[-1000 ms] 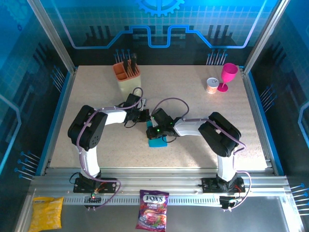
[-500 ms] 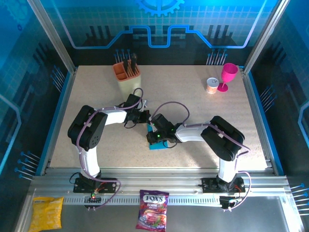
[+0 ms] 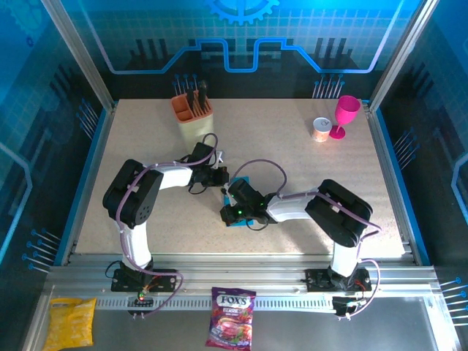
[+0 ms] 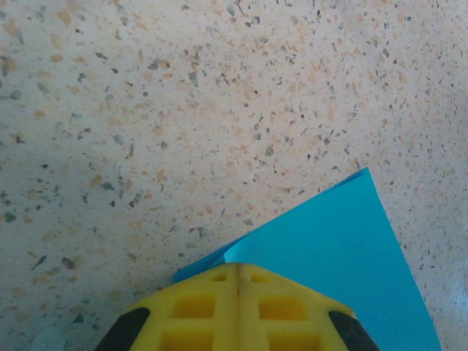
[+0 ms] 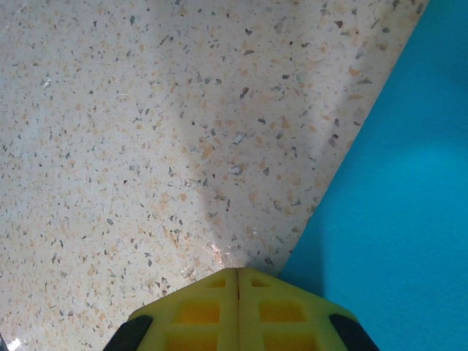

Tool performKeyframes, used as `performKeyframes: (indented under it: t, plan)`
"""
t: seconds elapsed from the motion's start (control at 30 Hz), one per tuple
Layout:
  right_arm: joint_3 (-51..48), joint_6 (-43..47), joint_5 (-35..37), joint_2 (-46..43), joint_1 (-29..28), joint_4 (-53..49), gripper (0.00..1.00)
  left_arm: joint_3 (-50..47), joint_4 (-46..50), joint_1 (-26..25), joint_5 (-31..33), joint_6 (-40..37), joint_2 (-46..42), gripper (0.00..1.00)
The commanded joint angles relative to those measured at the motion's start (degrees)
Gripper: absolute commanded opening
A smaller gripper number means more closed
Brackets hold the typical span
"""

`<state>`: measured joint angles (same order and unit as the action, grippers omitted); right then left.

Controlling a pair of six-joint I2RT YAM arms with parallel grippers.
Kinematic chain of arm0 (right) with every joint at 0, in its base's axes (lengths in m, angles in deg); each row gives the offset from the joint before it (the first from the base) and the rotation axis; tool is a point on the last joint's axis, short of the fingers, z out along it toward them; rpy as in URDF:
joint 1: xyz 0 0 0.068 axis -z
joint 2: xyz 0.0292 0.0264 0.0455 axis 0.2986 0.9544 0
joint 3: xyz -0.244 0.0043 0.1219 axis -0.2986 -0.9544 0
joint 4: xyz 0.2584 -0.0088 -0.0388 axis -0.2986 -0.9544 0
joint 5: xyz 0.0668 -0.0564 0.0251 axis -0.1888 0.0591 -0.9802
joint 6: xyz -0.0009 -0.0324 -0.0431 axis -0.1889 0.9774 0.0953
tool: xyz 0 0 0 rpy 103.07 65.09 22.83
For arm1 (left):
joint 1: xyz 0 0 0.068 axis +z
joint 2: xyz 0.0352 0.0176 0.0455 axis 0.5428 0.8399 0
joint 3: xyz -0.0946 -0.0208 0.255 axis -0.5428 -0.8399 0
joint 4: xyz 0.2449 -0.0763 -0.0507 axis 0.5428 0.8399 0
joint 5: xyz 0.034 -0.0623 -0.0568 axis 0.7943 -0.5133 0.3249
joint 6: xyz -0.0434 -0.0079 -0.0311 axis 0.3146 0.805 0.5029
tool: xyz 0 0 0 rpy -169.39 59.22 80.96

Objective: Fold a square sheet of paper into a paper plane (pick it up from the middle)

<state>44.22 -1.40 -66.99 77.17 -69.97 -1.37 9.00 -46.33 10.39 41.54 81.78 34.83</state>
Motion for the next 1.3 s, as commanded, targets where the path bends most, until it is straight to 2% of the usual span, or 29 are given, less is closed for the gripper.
performKeyframes:
  t: [0.0,0.53,0.73,0.97,1.1,1.27]
  plan:
    - [-4.38,-1.57,-5.51,1.02,-3.28,-8.51,0.0,-0.27,2.78,-0.2,2.71,-0.96,1.99,0.0]
    - [-11.72,-4.09,-5.89,-4.54,-6.79,-7.48,0.0,-0.05,2.43,-0.13,2.45,-0.76,2.55,0.0]
    - [-11.73,-3.62,-6.87,-13.85,-4.32,-10.58,0.0,-0.31,2.18,-0.12,2.45,-0.43,2.04,0.0]
    - [-5.44,-1.33,-6.42,-21.95,-0.7,-17.3,0.0,-0.63,1.97,-0.19,2.19,-0.2,1.94,0.0]
    - [-1.42,-1.05,-6.06,-19.01,1.12,-16.6,0.0,-0.59,1.92,-0.21,2.01,-0.15,1.81,0.0]
    - [1.01,-2.32,-6.79,-10.47,1.97,-11.58,0.0,-0.63,2.12,-0.23,1.84,-0.07,1.86,0.0]
